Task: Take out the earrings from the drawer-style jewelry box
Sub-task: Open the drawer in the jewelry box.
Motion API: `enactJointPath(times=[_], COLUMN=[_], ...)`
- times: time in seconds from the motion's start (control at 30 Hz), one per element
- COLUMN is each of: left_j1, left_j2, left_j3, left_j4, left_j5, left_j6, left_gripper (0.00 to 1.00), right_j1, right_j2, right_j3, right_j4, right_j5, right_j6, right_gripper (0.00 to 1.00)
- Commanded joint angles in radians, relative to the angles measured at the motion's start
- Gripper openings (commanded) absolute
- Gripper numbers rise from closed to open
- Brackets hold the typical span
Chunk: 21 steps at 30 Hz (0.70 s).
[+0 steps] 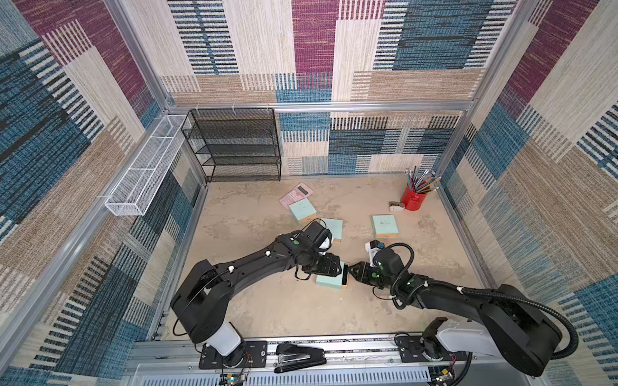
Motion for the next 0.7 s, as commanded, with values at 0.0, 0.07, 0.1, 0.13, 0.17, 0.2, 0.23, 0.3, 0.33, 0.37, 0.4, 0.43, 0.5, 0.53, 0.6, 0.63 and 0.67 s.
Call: enactJointPath(times=[0.0,0.07,0.1,0.13,0.17,0.2,0.23,0.3,0.33,0.37,0.4,0.43,0.5,0.53,0.6,0.63,0.67], left_j1=[0.000,0.001,0.002,0.001,0.002,0.002,0.002,0.001,0.002,0.002,0.003,0.002,0.002,0.002,0.002,0.002,0.002], left_j2=[0.027,0.043,0.049,0.056,0.064,0.072,0.079,0.088,0.092,0.094,0.096,0.097,0.099,0.100,0.102,0.103,0.106], left_j3=[0.028,0.038,0.044,0.051,0.058,0.063,0.067,0.070,0.070,0.071,0.071,0.072,0.071,0.070,0.069,0.070,0.070], left_j4=[0.038,0.038,0.038,0.034,0.030,0.027,0.025,0.027,0.029,0.030,0.032,0.032,0.034,0.034,0.034,0.034,0.032], left_j5=[0.034,0.030,0.030,0.028,0.028,0.028,0.028,0.033,0.034,0.034,0.036,0.036,0.036,0.036,0.038,0.039,0.039], left_j6=[-0.001,-0.005,-0.006,-0.004,-0.002,-0.001,-0.002,-0.002,-0.004,-0.004,-0.005,-0.006,-0.007,-0.007,-0.007,-0.005,-0.004], left_gripper=[0.74,0.72,0.71,0.71,0.70,0.69,0.68,0.67,0.67,0.67,0.67,0.67,0.67,0.67,0.67,0.67,0.67], right_j1=[0.000,-0.001,0.000,0.000,-0.001,0.000,0.000,0.000,0.000,-0.002,-0.001,-0.001,-0.004,-0.004,-0.005,-0.005,-0.007], right_j2=[0.006,0.015,0.020,0.024,0.029,0.036,0.044,0.057,0.062,0.067,0.071,0.076,0.081,0.081,0.081,0.080,0.080], right_j3=[-0.008,-0.014,-0.014,-0.012,-0.017,-0.018,-0.016,-0.009,-0.010,-0.009,-0.008,-0.006,-0.006,-0.006,-0.006,-0.008,-0.009], right_j4=[-0.012,-0.001,0.003,0.011,0.019,0.026,0.030,0.033,0.041,0.048,0.051,0.052,0.058,0.060,0.072,0.076,0.081], right_j5=[-0.006,-0.015,-0.016,-0.018,-0.023,-0.026,-0.029,-0.031,-0.034,-0.037,-0.039,-0.037,-0.038,-0.039,-0.040,-0.040,-0.042], right_j6=[-0.005,0.001,0.004,0.006,0.006,0.008,0.007,0.007,0.007,0.007,0.007,0.006,0.005,0.005,0.006,0.005,0.002], right_gripper=[0.27,0.26,0.26,0.26,0.26,0.25,0.25,0.25,0.25,0.24,0.24,0.24,0.23,0.23,0.22,0.22,0.21])
